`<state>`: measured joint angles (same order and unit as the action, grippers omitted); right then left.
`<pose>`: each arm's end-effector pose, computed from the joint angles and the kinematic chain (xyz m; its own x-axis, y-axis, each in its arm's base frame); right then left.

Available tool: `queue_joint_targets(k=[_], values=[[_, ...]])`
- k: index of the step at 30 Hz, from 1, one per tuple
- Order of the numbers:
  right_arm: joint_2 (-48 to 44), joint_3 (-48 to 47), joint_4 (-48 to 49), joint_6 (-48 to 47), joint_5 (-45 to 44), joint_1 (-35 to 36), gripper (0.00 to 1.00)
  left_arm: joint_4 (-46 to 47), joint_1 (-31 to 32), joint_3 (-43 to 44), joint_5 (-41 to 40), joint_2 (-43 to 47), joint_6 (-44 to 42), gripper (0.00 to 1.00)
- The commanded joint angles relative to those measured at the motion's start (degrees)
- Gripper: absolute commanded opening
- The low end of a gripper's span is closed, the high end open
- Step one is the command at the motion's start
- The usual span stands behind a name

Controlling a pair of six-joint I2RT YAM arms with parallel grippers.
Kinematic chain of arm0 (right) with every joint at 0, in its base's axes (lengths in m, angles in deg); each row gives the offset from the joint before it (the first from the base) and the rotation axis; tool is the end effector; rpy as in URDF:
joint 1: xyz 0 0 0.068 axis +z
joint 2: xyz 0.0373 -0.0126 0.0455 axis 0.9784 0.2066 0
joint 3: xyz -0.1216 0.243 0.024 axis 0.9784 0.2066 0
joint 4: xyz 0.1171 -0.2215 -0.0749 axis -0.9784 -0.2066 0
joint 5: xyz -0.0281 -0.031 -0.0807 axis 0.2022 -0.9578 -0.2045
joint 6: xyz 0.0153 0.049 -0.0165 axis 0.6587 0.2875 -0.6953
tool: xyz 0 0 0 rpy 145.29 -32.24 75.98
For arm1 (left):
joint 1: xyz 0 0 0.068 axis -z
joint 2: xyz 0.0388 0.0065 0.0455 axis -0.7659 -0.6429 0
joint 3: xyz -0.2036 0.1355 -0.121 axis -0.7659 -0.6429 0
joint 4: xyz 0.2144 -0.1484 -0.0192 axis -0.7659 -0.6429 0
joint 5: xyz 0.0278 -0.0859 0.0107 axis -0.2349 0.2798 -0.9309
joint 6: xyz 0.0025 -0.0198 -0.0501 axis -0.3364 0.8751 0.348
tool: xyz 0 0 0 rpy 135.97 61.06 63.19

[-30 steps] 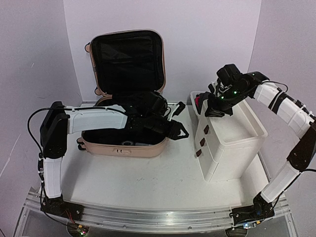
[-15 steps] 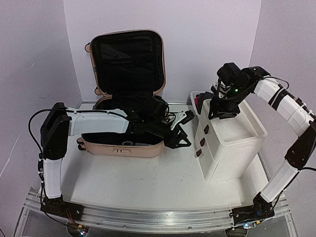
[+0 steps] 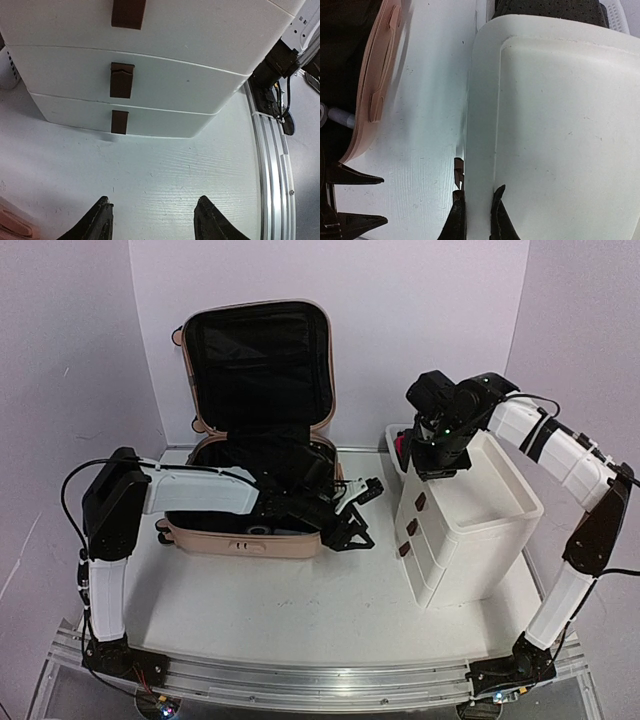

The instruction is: Open, take out, and arrange the luggage

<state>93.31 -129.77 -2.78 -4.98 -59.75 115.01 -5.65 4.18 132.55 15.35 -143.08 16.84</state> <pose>0.2756 0.1957 0.3569 -0.8882 -0.1301 -0.4407 -0.1207 0.9915 -0.0495 0.2540 -0.3851 0.2230 -0.1727 0.5123 -0.8412 0.9835 0.0427 -0.1759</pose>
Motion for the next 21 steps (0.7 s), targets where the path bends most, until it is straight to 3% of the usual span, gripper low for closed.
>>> queue_joint_targets(k=[1,7,21], values=[[0.7,2.3,-5.5,-1.5,-2.4,-1.4,0.00,2.3,-0.3,6.9,1.6,-3.4,0.2,0.54],[-0.5,0.8,-6.4,-1.6,4.6,-1.4,0.00,2.5,1.0,16.7,0.5,-10.1,0.1,0.49],[-3.8,-0.8,-7.1,-3.9,10.1,-1.4,0.00,6.6,4.5,27.1,-4.4,-20.8,-1.8,0.55]])
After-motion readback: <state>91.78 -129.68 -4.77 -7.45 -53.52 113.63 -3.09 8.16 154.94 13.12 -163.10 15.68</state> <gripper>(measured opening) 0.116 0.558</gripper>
